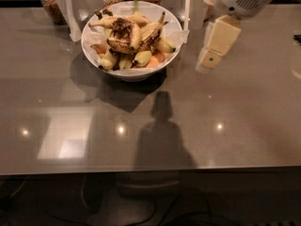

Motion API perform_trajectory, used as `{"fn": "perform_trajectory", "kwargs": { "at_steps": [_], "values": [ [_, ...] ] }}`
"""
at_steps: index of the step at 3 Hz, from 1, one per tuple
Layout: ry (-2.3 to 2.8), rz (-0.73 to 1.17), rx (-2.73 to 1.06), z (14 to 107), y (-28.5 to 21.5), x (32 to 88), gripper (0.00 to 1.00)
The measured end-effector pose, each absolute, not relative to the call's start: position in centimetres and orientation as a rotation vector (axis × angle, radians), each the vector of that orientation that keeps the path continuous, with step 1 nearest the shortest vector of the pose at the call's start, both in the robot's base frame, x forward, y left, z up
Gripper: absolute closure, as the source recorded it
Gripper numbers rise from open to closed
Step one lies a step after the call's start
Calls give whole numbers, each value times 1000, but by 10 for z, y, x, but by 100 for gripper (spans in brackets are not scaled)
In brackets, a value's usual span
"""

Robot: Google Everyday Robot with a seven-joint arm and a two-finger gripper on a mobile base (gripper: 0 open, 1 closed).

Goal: Pick banana from white bowl

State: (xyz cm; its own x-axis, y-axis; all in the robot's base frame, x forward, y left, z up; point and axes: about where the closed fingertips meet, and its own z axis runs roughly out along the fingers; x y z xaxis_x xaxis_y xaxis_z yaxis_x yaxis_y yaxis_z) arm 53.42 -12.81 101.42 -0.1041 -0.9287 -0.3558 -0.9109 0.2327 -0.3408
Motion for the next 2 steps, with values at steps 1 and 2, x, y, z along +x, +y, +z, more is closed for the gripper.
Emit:
{"fn": "perform_trajectory", "kwargs": {
  "at_steps": [1,2],
  "values": [
    [1947,-26,-1680,1023,-95,565,0],
    [1885,-1,-1705,1025,-68,596,0]
  ]
}}
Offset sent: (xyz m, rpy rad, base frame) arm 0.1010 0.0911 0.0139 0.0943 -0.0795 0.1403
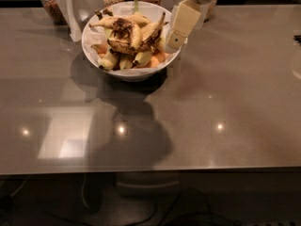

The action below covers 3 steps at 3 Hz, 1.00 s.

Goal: Pick banana from white bowl

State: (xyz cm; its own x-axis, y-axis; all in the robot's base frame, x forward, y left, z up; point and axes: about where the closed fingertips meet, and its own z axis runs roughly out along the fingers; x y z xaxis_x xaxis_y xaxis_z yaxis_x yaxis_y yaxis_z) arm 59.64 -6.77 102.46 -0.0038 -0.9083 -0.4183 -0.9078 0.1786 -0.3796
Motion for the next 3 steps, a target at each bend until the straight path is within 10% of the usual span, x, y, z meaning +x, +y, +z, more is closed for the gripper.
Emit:
{"fn": "perform_trajectory", "kwargs": {
  "at_steps": [3],
  "values": [
    [1752,79,-1836,1013,-26,659,0]
  ]
}}
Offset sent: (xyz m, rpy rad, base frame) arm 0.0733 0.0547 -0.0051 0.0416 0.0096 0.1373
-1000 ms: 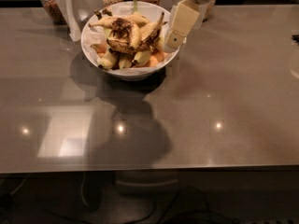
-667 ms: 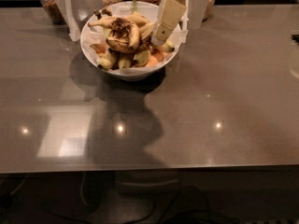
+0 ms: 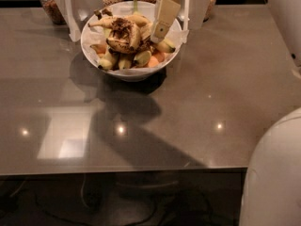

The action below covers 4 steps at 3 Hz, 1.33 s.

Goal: Pick banana from white bowl

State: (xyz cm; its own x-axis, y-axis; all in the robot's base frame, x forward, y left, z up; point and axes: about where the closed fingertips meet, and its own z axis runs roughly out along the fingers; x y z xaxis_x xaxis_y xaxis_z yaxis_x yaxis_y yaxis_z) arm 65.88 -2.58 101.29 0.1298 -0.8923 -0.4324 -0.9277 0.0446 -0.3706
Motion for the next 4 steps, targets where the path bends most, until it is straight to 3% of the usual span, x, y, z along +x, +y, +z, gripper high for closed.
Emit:
{"fn": "perform_trajectory", "kwargs": {
  "at_steps": [2,4],
  "values": [
    [1738,71,-1856,1006,-33,660,0],
    [1740,101,-1897,977,-54,669,36]
  ]
}}
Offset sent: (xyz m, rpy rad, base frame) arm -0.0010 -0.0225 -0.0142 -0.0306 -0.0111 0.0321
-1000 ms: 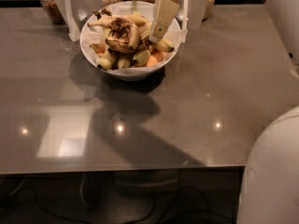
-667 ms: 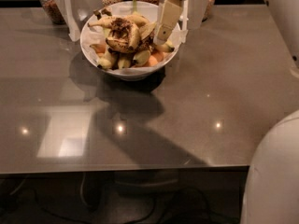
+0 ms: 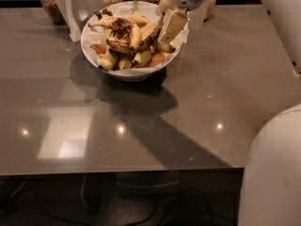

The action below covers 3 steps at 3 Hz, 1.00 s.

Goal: Pick banana from white bowl

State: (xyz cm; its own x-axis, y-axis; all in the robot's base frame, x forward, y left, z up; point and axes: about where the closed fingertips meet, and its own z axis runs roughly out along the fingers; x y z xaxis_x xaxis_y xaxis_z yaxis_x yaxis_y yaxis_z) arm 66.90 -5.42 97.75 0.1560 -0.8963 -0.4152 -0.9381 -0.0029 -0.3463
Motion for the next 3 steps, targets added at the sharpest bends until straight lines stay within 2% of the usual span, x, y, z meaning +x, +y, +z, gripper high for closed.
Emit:
{"fn": "perform_trajectory", "kwargs": {
  "at_steps": [1,3],
  "values": [
    [1735,112,-1896,974,-55,674,37],
    [1709,122,-1891,976,-46,685,50]
  ]
}}
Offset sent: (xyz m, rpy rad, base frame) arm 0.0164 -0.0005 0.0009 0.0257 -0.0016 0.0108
